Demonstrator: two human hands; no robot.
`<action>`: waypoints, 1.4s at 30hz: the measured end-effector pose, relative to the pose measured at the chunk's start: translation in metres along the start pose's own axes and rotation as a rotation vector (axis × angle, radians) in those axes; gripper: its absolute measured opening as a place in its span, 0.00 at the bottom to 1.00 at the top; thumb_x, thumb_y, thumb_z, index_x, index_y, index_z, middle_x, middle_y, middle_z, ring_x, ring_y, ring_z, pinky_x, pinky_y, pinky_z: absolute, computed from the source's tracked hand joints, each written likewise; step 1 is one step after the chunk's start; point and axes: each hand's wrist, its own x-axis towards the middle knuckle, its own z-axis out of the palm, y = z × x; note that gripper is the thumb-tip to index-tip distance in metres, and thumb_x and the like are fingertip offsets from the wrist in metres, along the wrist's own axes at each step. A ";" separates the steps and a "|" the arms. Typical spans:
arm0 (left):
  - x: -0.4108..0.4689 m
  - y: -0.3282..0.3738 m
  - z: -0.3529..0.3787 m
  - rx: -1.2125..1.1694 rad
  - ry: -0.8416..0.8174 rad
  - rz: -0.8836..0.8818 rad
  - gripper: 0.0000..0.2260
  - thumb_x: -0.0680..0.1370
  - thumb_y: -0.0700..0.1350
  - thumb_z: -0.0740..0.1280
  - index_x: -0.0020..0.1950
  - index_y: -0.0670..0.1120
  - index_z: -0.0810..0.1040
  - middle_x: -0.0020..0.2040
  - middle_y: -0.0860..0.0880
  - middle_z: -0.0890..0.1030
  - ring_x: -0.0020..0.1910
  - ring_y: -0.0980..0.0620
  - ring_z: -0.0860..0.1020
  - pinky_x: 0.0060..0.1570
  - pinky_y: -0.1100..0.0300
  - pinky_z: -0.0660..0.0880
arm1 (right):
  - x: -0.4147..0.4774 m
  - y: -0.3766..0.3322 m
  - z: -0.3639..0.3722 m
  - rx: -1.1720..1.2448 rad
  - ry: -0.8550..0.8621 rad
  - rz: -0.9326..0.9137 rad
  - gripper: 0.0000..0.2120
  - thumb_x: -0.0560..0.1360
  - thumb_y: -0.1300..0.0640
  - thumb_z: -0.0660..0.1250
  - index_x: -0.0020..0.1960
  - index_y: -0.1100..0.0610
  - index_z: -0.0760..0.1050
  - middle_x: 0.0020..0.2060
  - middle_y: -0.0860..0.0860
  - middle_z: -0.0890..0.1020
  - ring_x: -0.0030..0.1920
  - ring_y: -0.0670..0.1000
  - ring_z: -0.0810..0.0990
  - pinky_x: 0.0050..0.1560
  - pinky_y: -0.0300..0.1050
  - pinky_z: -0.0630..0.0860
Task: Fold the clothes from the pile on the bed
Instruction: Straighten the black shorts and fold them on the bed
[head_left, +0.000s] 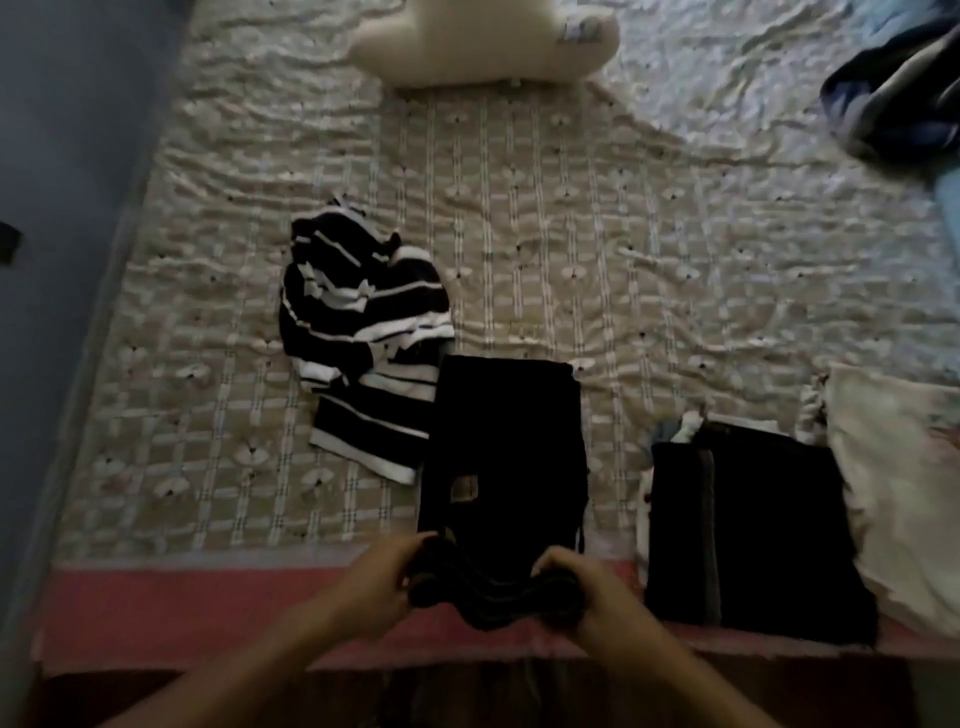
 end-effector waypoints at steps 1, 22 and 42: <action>0.003 -0.009 0.007 -0.004 -0.005 -0.019 0.08 0.77 0.42 0.69 0.48 0.55 0.77 0.44 0.57 0.81 0.45 0.59 0.80 0.44 0.50 0.78 | 0.004 0.011 0.002 0.013 -0.013 0.022 0.11 0.70 0.62 0.70 0.47 0.47 0.76 0.43 0.48 0.80 0.46 0.43 0.79 0.44 0.44 0.73; 0.161 -0.100 0.086 0.191 0.738 -0.501 0.29 0.73 0.48 0.71 0.68 0.43 0.62 0.66 0.43 0.63 0.66 0.42 0.65 0.63 0.45 0.70 | 0.193 0.134 0.008 -0.286 0.792 0.094 0.46 0.74 0.39 0.66 0.78 0.44 0.38 0.76 0.59 0.51 0.72 0.60 0.63 0.63 0.54 0.71; -0.005 -0.107 -0.090 -0.448 0.545 -0.220 0.16 0.79 0.42 0.66 0.64 0.57 0.72 0.57 0.61 0.79 0.55 0.66 0.78 0.53 0.64 0.75 | 0.190 -0.050 0.109 -0.021 0.372 -0.381 0.29 0.80 0.57 0.64 0.76 0.40 0.58 0.74 0.48 0.64 0.75 0.51 0.63 0.68 0.52 0.71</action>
